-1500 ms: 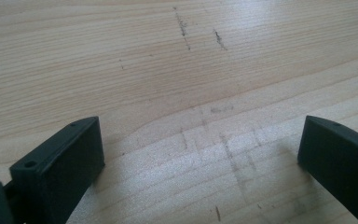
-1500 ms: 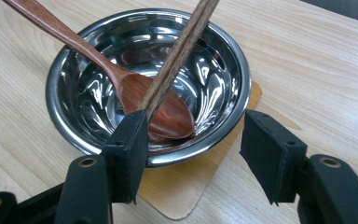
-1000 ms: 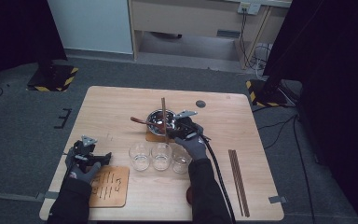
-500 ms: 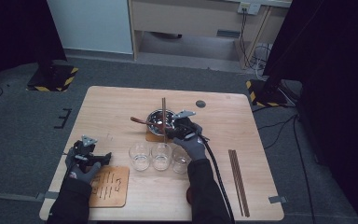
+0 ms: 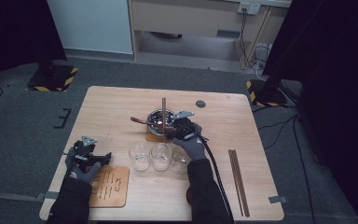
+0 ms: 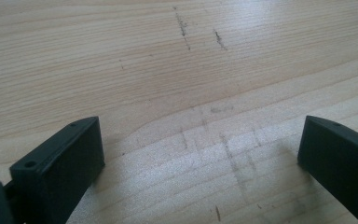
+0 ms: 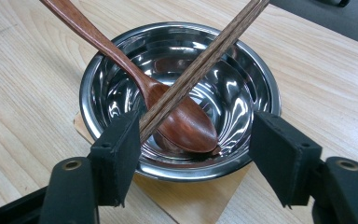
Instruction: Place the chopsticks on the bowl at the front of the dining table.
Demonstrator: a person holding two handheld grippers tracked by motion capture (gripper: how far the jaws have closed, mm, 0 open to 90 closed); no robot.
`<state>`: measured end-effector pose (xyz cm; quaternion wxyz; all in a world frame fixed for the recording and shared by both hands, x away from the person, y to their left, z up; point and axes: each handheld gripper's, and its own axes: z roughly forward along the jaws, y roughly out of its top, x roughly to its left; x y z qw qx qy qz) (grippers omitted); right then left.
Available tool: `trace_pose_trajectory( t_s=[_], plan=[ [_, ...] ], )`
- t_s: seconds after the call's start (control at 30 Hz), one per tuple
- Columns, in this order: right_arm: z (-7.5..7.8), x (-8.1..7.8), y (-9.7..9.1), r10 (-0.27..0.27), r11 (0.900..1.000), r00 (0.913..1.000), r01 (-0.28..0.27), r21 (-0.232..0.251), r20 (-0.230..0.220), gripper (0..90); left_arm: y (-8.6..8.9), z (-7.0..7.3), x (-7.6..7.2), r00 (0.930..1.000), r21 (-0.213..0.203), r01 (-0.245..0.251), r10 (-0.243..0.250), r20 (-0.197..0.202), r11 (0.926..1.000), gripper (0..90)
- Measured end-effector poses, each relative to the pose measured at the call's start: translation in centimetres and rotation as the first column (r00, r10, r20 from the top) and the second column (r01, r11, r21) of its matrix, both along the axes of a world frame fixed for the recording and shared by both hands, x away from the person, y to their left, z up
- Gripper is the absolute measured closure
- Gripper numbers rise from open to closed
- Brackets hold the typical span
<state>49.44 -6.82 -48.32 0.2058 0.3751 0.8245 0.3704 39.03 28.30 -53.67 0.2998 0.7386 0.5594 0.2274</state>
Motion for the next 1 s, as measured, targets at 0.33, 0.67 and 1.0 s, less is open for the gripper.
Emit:
trace_pose_trajectory(
  t_s=[0.33,0.67,1.0],
  plan=[
    [0.3,0.3,-0.4,-0.023,0.9997,0.9997,0.023,0.009,0.011,32.6,0.0,0.0,0.0,1.0000,0.000,0.000,0.000,0.000,1.0000,0.0],
    [1.9,1.1,-0.5,-0.084,0.9955,0.9958,0.082,0.047,0.037,27.1,0.0,0.0,0.0,1.0000,0.000,0.000,0.000,0.000,1.0000,0.0],
    [1.3,1.9,0.5,-0.123,0.9911,0.9922,0.122,0.054,0.020,27.0,0.0,0.0,0.0,1.0000,0.000,0.000,0.000,0.000,1.0000,0.0]
  ],
)
